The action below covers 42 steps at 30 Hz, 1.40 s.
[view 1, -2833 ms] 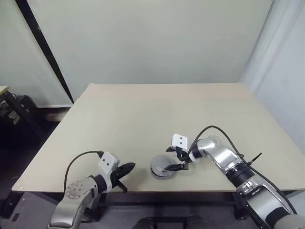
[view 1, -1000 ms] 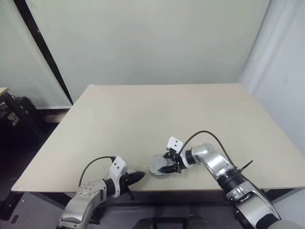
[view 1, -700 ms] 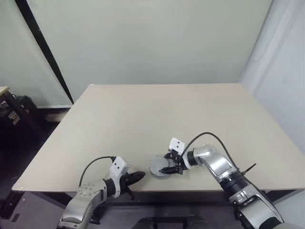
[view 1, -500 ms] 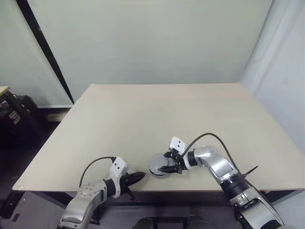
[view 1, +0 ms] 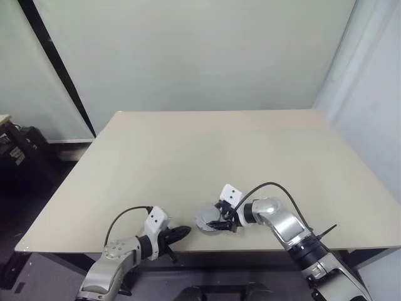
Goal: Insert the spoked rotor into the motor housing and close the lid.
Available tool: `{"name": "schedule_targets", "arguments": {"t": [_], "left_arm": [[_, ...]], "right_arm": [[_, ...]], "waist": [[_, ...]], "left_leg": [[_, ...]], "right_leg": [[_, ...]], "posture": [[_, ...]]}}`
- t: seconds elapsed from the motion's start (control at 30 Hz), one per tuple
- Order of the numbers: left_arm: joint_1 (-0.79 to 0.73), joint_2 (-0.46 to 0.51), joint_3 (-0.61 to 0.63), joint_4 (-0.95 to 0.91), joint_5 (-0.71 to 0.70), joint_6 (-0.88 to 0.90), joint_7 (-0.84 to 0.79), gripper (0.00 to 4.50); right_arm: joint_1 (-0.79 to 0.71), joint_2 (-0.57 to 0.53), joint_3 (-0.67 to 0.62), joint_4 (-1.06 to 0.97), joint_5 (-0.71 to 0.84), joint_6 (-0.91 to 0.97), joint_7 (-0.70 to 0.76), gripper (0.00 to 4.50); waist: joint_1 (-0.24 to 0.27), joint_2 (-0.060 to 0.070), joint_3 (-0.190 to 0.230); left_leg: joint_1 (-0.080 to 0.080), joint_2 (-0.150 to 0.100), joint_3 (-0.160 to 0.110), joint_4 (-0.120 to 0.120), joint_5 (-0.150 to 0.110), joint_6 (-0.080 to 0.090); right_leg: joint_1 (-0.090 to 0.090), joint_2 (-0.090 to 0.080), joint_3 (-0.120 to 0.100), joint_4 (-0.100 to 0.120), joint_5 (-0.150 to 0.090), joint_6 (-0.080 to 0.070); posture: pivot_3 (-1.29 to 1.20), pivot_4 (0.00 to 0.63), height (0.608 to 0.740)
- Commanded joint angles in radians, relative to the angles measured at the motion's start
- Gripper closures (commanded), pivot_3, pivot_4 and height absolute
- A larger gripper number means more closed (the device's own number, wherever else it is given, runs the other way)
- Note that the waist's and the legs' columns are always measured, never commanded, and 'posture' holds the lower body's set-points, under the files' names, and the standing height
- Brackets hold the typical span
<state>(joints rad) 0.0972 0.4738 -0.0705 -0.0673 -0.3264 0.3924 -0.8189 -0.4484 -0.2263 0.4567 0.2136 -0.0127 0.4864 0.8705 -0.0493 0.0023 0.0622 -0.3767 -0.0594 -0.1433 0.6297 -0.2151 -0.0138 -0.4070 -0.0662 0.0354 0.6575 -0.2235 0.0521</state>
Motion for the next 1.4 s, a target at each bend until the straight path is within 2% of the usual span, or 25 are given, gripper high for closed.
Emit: {"name": "schedule_targets", "arguments": {"t": [0.03,0.7,1.4], "left_arm": [[-0.009,0.002,0.004,-0.020,0.001,-0.017,0.001,4.50],[-0.002,-0.008,0.005,-0.022,0.000,-0.023,0.014,4.50],[-0.024,-0.006,0.002,-0.011,0.002,-0.026,0.006,4.50]], "right_arm": [[0.001,0.000,0.032,-0.043,-0.018,0.008,-0.005,1.25],[-0.023,0.013,0.053,-0.027,-0.056,0.110,-0.066,1.25],[-0.074,-0.069,0.137,-0.014,-0.077,0.138,0.019,1.25]], "waist": [[0.000,0.000,0.000],[0.000,0.000,-0.001],[0.001,0.001,-0.001]], "left_leg": [[0.000,0.000,0.000,0.000,0.000,0.000],[0.002,0.001,-0.001,0.000,0.000,-0.001],[0.001,0.000,-0.002,0.000,0.000,-0.001]], "right_leg": [[0.000,0.000,0.000,0.000,0.000,0.000],[0.000,0.000,0.000,0.000,0.000,0.000],[0.000,-0.003,0.000,-0.001,0.000,0.000]], "posture": [[0.00,0.000,0.740],[0.00,0.000,0.740],[0.00,0.000,0.740]]}}
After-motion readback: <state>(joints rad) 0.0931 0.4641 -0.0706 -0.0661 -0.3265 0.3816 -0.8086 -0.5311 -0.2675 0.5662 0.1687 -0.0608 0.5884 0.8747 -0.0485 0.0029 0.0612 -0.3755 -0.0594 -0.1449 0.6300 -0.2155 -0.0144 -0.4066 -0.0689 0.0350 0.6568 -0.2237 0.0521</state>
